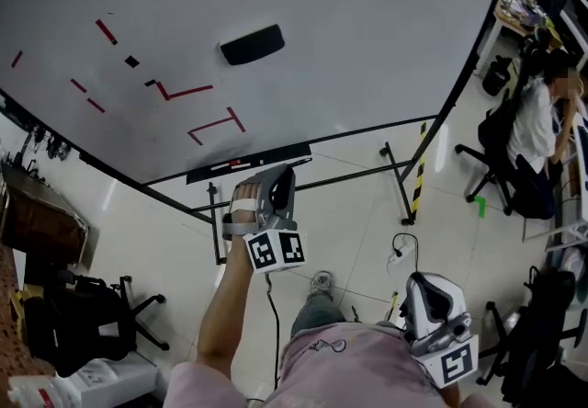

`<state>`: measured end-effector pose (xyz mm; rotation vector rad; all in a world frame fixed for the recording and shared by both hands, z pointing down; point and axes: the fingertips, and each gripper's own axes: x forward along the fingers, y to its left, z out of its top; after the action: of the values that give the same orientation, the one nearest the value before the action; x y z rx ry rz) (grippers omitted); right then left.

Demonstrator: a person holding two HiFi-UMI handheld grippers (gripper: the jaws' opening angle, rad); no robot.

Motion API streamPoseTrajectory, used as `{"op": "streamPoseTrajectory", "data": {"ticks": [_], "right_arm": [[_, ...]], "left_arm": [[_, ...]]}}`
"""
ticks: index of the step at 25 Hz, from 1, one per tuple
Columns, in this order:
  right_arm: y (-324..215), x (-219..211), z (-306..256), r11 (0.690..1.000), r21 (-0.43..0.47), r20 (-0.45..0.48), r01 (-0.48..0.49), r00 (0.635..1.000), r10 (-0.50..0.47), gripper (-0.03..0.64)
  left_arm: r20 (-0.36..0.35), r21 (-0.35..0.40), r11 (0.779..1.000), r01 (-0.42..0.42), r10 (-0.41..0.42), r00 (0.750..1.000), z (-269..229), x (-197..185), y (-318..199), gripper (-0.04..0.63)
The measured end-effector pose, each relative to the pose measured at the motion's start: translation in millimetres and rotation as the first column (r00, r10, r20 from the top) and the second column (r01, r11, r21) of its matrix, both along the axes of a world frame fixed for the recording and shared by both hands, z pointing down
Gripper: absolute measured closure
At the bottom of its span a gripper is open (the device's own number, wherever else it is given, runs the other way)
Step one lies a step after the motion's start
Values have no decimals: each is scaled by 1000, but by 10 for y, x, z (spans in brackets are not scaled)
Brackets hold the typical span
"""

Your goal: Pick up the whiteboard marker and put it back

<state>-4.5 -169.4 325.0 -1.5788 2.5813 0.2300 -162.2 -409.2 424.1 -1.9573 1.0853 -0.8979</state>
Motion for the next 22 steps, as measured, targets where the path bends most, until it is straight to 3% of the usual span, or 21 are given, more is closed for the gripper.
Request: {"op": "streamPoseTrajectory", "data": {"ticks": [2, 3, 5, 7, 10, 12, 18, 20, 22], "right_arm": [[321, 201, -63, 998, 68, 16, 16, 1000, -17, 614], [504, 317, -110, 995, 95, 26, 21, 999, -24, 614], [884, 546, -174, 993, 117, 44, 34, 998, -40, 614], [1263, 746, -223, 990, 128, 61, 57, 996, -65, 614], [1747, 999, -306, 987, 136, 91, 83, 991, -96, 614], [1998, 1101, -414, 984, 153, 111, 96, 987, -113, 614], [2486, 1105, -596, 966, 223, 123, 127, 980, -157, 614], [2568, 1043, -647, 960, 244, 125, 135, 978, -169, 614], [2606, 969, -699, 957, 254, 123, 142, 976, -178, 614]], "left_arm": [[-128, 73, 997, 1, 9, 992, -455, 169, 614, 546], [-216, 99, 995, 3, 19, 976, -667, 254, 979, 546], [-384, 155, 988, 21, 40, 922, -1057, 382, 1757, 546], [-524, 189, 980, 66, 43, 851, -1333, 416, 2519, 546], [-715, 183, 972, 147, 29, 698, -1594, 373, 3492, 546], [-775, 201, 963, 181, 43, 630, -1793, 333, 4001, 546], [-861, 290, 920, 262, 131, 491, -2160, 107, 5003, 546], [-869, 304, 918, 255, 157, 469, -2164, 102, 5182, 546], [-866, 314, 919, 239, 174, 469, -2180, 123, 5293, 547]]}}
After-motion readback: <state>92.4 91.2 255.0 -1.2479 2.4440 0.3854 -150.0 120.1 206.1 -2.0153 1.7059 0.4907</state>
